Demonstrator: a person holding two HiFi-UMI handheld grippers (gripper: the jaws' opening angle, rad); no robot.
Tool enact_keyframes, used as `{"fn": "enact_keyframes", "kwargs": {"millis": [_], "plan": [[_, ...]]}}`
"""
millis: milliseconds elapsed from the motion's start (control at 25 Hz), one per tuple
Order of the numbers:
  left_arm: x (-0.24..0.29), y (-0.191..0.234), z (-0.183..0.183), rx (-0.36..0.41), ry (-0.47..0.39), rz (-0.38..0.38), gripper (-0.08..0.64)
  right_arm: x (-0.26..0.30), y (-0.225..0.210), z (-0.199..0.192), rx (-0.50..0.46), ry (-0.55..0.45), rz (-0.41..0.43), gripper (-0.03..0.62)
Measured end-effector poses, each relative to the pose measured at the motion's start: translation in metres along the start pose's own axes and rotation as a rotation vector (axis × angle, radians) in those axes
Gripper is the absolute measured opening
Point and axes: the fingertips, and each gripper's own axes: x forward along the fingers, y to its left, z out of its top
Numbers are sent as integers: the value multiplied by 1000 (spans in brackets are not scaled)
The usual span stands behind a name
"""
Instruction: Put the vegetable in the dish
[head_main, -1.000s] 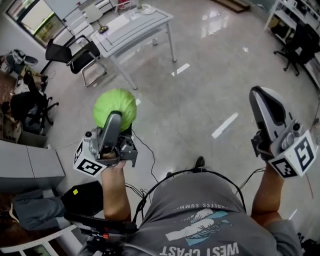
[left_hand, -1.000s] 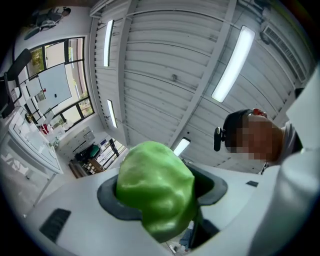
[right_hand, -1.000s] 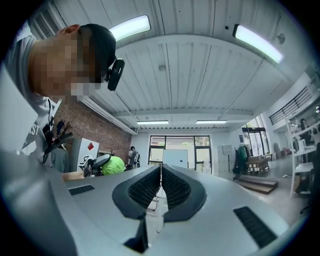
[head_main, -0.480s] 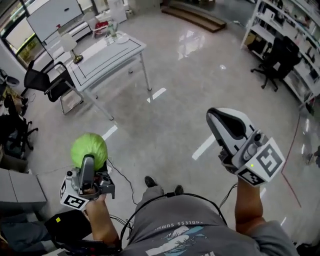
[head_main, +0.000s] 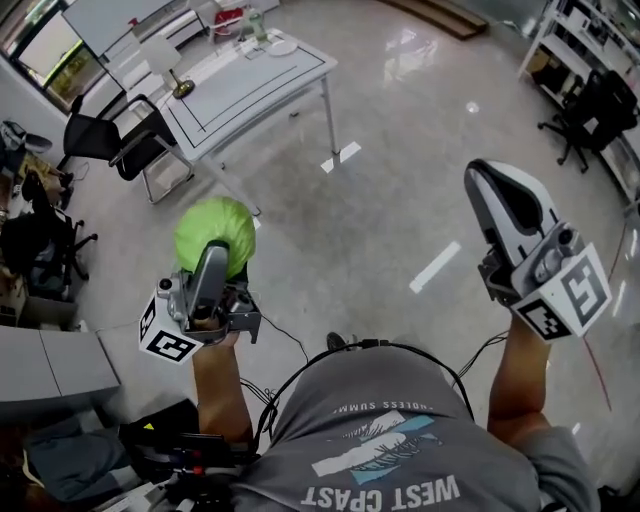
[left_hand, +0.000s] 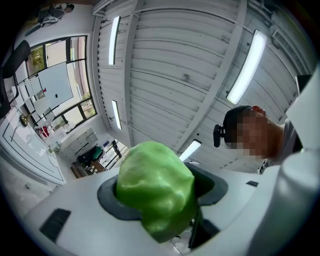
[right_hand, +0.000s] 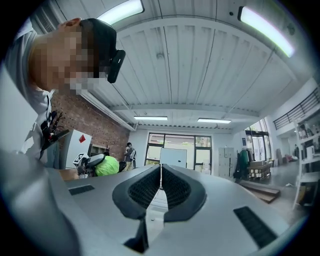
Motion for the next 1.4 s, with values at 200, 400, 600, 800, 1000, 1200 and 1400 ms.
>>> {"fn": "enact_keyframes", "kwargs": {"millis": [200,400,600,800,1000,1200,1400], "plan": [[4,26,-3,-10,7,-8,270,18,-3,-14,-15,11,2,8],[39,62,2,1,0,7,270,50,-48,-16,-6,22,17,8],[82,88,-10,19,-20,32,270,69,-95,-22,5,19,68,8],[123,116,-16,62,-50,78,270,97,-146,-30,24,9,141,8],[156,132,-32,94,-53,94,270,109,-188,-39,28,0,175,8],[165,160,-33,93,-43,119,270,138,-205,-54,57,3,195,8],[164,198,-15,78,-39,119,270,177,-208,-67,71,20,183,8]]}}
